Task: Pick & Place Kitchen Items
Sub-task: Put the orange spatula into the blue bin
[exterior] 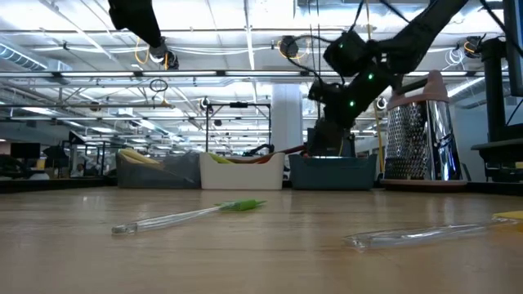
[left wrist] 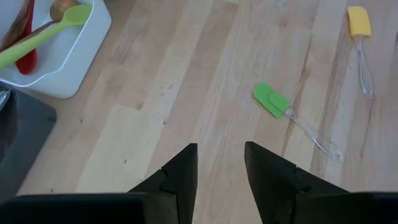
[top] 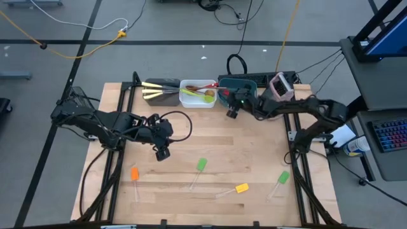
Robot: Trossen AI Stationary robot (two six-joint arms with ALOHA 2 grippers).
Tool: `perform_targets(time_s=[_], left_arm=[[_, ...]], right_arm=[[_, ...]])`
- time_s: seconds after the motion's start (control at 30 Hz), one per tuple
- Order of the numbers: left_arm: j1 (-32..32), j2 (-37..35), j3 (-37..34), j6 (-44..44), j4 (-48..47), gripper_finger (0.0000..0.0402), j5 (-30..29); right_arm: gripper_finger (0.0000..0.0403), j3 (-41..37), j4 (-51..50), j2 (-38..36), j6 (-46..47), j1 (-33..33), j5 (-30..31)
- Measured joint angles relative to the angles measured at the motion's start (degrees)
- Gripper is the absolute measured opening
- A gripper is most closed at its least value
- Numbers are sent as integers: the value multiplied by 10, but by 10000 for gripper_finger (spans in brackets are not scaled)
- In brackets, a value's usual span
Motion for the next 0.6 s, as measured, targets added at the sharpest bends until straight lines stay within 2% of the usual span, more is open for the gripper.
perform_targets(time_s=[0.23, 0.5, 0.6], left_arm=[[-6, 0, 0, -31, 0, 136, 1], [-28, 0, 0, -70, 0, 136, 2], [-36, 0, 0, -108, 0, 136, 10]], right_arm=[[156, -28, -31, -64, 18, 86, 0], [156, -79, -26, -105, 95, 182, -2], [155, -106, 17, -105, 109, 215, -3]])
